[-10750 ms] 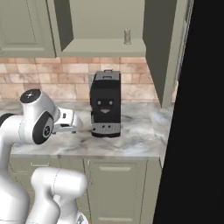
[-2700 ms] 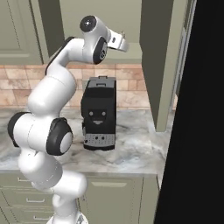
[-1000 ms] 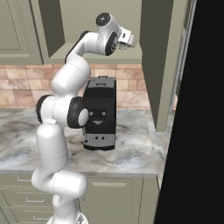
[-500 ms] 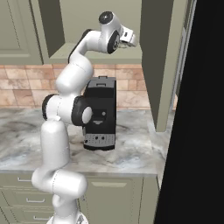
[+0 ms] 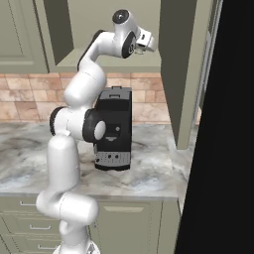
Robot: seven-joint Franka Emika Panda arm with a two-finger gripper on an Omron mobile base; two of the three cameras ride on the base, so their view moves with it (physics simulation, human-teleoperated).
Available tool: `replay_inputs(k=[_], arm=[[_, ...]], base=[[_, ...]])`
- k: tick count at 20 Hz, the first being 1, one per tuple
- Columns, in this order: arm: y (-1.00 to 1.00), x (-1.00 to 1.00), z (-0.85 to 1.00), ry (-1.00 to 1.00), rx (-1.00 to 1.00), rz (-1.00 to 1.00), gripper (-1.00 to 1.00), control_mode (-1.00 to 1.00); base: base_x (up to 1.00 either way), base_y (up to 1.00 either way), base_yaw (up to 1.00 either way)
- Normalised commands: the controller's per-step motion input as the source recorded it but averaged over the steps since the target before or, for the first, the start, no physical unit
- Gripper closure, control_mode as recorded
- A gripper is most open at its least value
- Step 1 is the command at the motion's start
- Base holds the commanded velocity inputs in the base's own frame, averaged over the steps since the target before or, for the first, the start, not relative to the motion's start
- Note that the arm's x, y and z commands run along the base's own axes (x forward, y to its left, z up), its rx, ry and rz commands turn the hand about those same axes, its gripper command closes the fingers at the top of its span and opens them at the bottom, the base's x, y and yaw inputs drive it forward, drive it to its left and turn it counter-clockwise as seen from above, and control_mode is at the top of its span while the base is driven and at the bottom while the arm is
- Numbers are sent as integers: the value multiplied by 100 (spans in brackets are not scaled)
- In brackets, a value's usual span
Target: Get the candle and the beer from the cabinet and move them to the dining counter.
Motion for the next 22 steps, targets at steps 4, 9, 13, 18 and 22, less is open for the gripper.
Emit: replay_inputs(k=[4, 9, 13, 18, 22], arm=[[26, -44, -1, -11, 1, 0, 100, -100], [22, -65, 0, -19, 0, 0, 100, -100], [24, -84, -6, -26, 0, 0, 100, -100], [28, -92, -13, -36, 0, 0, 100, -100], [29, -94, -19, -41, 0, 0, 100, -100]], base=[[0, 0, 0], [0, 0, 0], [0, 0, 0], [0, 0, 0], [0, 0, 0]])
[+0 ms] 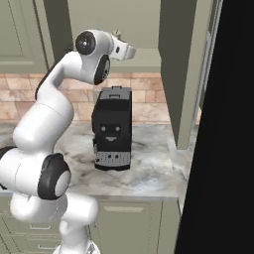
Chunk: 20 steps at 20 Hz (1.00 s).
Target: Get the candle and the beer from the cabinet and move them to the dining counter.
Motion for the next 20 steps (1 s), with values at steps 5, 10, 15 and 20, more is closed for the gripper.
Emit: replay_inputs(k=[5, 10, 15, 20], arm=[[23, -81, -9, -28, 0, -1, 100, -100], [17, -83, -1, -17, 0, -4, 100, -100], [18, -75, -5, -14, 0, -22, 100, -100], [18, -50, 0, 8, 1, -32, 100, -100]], base=[[0, 0, 0], [0, 0, 0], [0, 0, 0], [0, 0, 0]])
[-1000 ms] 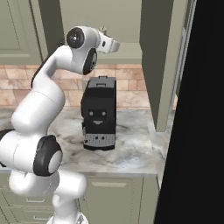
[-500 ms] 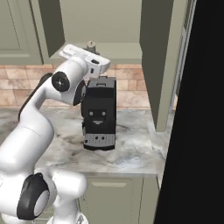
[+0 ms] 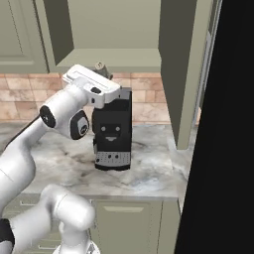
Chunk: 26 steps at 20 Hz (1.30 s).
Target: Get the candle and the beer from the cabinet and move them to the dining counter.
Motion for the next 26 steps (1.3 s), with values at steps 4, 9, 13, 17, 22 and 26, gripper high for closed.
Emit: replay_inputs(k=[4, 9, 13, 17, 22, 26], arm=[[20, -59, 0, 7, 4, -29, 100, -100], [22, -52, -1, 16, 6, -22, 100, -100], [20, -49, -1, 24, 9, -18, 100, -100], [19, -52, -9, 21, 11, -14, 100, -100], [21, -43, -14, 27, 13, -12, 100, -100], [23, -9, -31, 12, 13, -3, 100, -100]], base=[[0, 0, 0], [0, 0, 0], [0, 0, 0], [0, 0, 0], [0, 0, 0], [0, 0, 0]])
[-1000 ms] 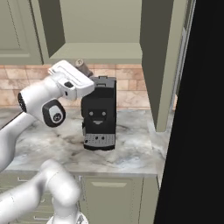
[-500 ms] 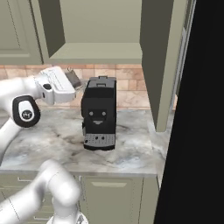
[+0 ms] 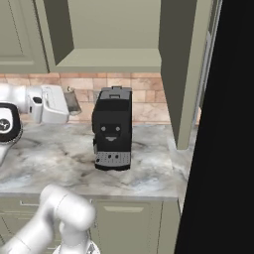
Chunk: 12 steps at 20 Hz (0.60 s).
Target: Get the candle and the beer from the cabinet and move them to the dining counter.
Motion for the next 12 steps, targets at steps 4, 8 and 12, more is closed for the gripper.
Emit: replay_inputs(k=[4, 8, 12], arm=[[26, -2, -47, 0, 11, 0, 100, -100], [2, 0, -17, -1, 15, 0, 100, -100], [0, -4, 0, -5, 4, 0, 100, -100]], base=[[0, 0, 0], [0, 0, 0], [0, 0, 0]])
